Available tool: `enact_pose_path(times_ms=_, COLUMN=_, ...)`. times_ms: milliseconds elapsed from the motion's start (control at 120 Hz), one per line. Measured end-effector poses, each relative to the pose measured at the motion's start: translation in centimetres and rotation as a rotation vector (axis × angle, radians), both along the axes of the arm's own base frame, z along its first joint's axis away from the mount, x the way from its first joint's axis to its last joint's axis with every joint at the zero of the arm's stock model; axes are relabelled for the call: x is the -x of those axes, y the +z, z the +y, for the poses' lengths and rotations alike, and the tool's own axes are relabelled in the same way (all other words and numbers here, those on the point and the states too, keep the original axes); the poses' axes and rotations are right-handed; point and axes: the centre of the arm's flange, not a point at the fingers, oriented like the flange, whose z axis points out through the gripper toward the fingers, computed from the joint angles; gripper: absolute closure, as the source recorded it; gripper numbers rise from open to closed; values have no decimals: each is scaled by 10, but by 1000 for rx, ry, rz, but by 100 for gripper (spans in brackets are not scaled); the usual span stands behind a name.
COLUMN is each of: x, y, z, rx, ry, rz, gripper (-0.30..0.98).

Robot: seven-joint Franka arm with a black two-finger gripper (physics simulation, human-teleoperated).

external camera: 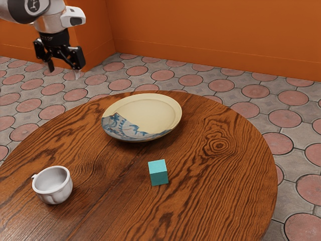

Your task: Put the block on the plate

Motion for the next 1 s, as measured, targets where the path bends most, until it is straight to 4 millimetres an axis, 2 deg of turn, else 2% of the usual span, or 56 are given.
enact_pose_path(times_ms=183, x=-2, y=0, z=-11, rx=-7, ry=-3, rz=-12, gripper=0)
enact_pose_path(times_ms=267, x=-12, y=-15, z=-30, rx=-2, ry=-26, rz=6, gripper=0)
enact_pose_path(times_ms=408, x=-43, y=-85, z=-74, rx=16, ry=-83, rz=65, gripper=0)
enact_pose_path(times_ms=625, x=-56, y=-194, z=-141, rx=98, ry=-35, rz=105, gripper=0)
enact_pose_path(times_ms=833, x=-70, y=-256, z=-183, rx=113, ry=82, rz=78, gripper=0)
enact_pose_path(times_ms=1000, x=-83, y=-300, z=-197, rx=104, ry=186, rz=42, gripper=0)
